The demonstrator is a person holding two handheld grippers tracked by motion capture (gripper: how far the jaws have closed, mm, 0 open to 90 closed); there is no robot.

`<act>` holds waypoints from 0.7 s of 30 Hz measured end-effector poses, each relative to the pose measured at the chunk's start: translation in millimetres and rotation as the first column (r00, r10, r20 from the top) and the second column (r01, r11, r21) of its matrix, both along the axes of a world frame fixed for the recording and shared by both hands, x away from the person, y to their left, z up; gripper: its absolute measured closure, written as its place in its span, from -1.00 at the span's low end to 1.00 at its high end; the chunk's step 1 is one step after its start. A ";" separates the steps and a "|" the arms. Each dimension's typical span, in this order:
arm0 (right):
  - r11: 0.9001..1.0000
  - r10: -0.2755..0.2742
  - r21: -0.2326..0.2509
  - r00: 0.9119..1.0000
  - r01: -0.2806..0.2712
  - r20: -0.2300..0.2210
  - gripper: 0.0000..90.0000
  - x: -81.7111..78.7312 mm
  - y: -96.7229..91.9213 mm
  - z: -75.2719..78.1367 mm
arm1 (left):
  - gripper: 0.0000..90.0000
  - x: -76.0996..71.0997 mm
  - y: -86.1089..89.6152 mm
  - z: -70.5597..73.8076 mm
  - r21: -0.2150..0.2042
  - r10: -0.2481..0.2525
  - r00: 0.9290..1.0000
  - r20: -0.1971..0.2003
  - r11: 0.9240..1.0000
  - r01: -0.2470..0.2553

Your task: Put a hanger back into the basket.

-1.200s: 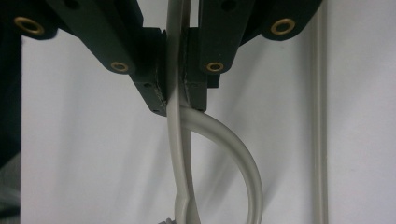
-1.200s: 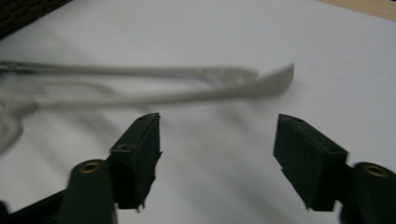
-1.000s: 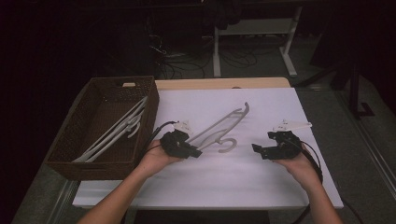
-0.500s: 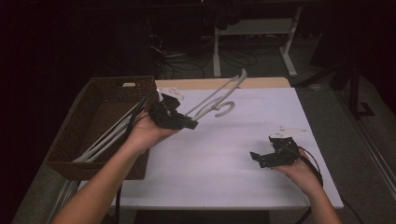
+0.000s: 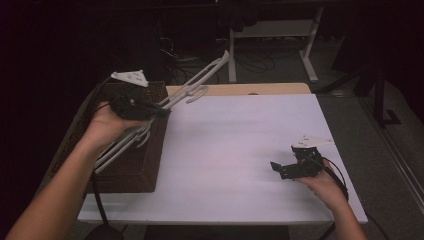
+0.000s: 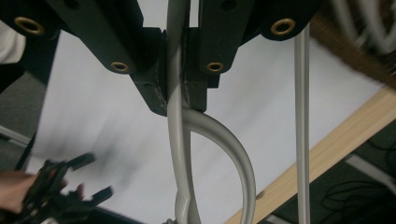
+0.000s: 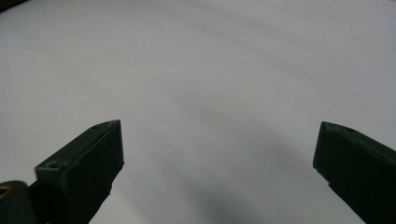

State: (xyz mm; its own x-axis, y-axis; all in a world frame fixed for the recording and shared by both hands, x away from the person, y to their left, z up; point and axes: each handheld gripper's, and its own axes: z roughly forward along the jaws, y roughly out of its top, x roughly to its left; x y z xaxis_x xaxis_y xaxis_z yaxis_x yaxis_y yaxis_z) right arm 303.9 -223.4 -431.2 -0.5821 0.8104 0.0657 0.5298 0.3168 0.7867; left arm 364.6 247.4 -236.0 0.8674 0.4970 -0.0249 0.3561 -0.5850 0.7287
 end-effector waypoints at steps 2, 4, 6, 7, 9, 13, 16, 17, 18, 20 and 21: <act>1.000 -0.001 -0.003 1.000 0.001 0.000 -0.97 0.3 -0.5 -0.4 | 0.82 -0.3 16.8 -1.8 0.008 0.018 1.000 0.004 1.000 -0.018; 1.000 -0.002 -0.004 1.000 0.002 -0.003 -0.97 0.4 -0.5 -0.7 | 0.82 -1.3 33.0 -5.9 0.004 0.039 0.999 0.003 0.999 -0.040; 1.000 -0.003 -0.009 1.000 0.003 -0.002 -0.97 0.9 -0.3 -1.1 | 0.82 -2.4 48.7 -12.0 -0.007 0.053 0.999 -0.004 0.999 -0.053; 1.000 -0.004 -0.009 1.000 0.004 -0.001 -0.97 1.2 -0.2 -1.3 | 0.82 -3.1 55.9 -15.4 -0.008 0.057 0.998 -0.008 0.998 -0.057; 1.000 -0.003 -0.012 1.000 0.003 -0.001 -0.97 1.6 0.1 -1.6 | 0.82 -4.8 68.8 -23.5 -0.007 0.075 0.997 -0.016 0.997 -0.075; 1.000 -0.008 -0.015 1.000 0.008 -0.002 -0.97 1.9 0.1 -1.5 | 0.82 -7.3 92.0 -40.7 0.009 0.119 0.992 -0.033 0.993 -0.119; 1.000 -0.011 -0.012 1.000 0.011 -0.002 -0.97 1.9 -0.4 -1.2 | 0.82 -10.1 109.2 -51.2 0.026 0.158 0.986 -0.044 0.987 -0.157; 1.000 -0.012 -0.013 1.000 0.012 -0.003 -0.97 2.0 -0.7 -1.3 | 0.82 -10.8 113.0 -53.1 0.026 0.169 0.985 -0.046 0.985 -0.168; 1.000 -0.013 -0.012 1.000 0.013 -0.003 -0.97 2.2 -0.9 -1.5 | 0.82 -11.8 118.3 -55.1 0.028 0.182 0.982 -0.046 0.983 -0.181; 1.000 -0.013 -0.015 1.000 0.013 -0.004 -0.97 2.6 -1.1 -2.1 | 0.82 -13.9 129.0 -58.7 0.018 0.207 0.977 -0.050 0.978 -0.206; 1.000 -0.013 -0.017 1.000 0.013 -0.004 -0.97 2.7 -1.2 -2.3 | 0.83 -14.9 134.0 -60.5 0.013 0.218 0.975 -0.051 0.976 -0.217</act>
State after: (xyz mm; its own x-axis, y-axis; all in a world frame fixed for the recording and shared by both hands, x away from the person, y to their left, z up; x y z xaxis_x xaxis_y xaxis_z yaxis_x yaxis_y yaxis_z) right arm 306.6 -224.6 -433.5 -0.5714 0.8188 0.0546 0.5374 0.3231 0.7790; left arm 349.7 381.4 -296.5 0.7360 0.6741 -0.0629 0.5127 -0.4943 0.7020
